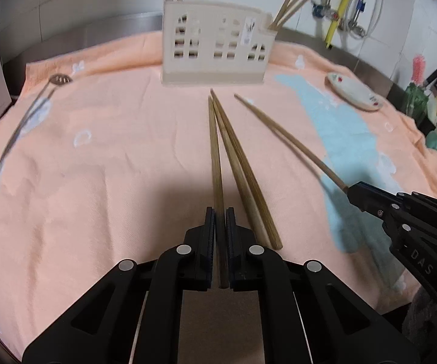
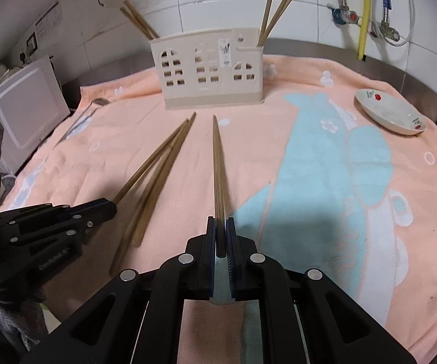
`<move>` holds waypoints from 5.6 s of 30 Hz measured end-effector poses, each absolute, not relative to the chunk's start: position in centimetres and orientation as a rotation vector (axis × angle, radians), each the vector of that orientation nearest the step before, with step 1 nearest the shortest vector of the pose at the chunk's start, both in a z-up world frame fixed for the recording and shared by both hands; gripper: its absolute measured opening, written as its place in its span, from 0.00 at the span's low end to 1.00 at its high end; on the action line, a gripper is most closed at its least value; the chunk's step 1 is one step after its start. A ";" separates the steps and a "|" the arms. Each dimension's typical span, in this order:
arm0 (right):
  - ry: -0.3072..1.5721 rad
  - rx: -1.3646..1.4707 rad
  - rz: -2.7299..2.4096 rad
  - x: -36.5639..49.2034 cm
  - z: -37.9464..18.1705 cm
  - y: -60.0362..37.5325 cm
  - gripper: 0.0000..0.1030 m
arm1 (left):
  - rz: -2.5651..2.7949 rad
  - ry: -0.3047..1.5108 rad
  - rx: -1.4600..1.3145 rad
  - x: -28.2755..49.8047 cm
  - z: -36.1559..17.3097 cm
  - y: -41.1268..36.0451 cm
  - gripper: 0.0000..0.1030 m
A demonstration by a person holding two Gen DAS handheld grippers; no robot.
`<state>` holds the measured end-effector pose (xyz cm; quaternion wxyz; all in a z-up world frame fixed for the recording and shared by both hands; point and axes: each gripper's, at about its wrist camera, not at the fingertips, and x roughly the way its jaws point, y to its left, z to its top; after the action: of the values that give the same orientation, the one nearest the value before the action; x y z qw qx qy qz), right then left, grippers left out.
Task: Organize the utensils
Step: 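Lift both held chopsticks and carry them above the white holder, then lower both chopsticks into the holder and open both grippers, then pull both open grippers up and back toward the last chopsticks on the towel, then lower the right gripper onto a chopstick and close on it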
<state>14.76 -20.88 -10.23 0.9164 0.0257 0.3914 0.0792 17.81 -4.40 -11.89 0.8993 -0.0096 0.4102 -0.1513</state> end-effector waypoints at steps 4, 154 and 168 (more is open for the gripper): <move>0.764 0.058 0.169 14.7 -8.5 -21.2 0.07 | -0.326 0.777 -0.024 17.6 -9.2 -3.6 0.06; 0.877 -0.091 0.211 14.0 -12.7 -15.0 0.48 | -0.141 0.556 -0.040 16.4 -2.3 6.6 0.76; 0.870 -0.088 0.187 15.0 -13.1 -13.3 0.47 | -0.134 0.581 -0.071 16.8 -3.1 6.7 0.76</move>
<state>15.00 -13.31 -13.06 0.9017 -0.0425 0.4207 0.0905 16.76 6.72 -3.12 0.9552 -0.0351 0.2863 -0.0662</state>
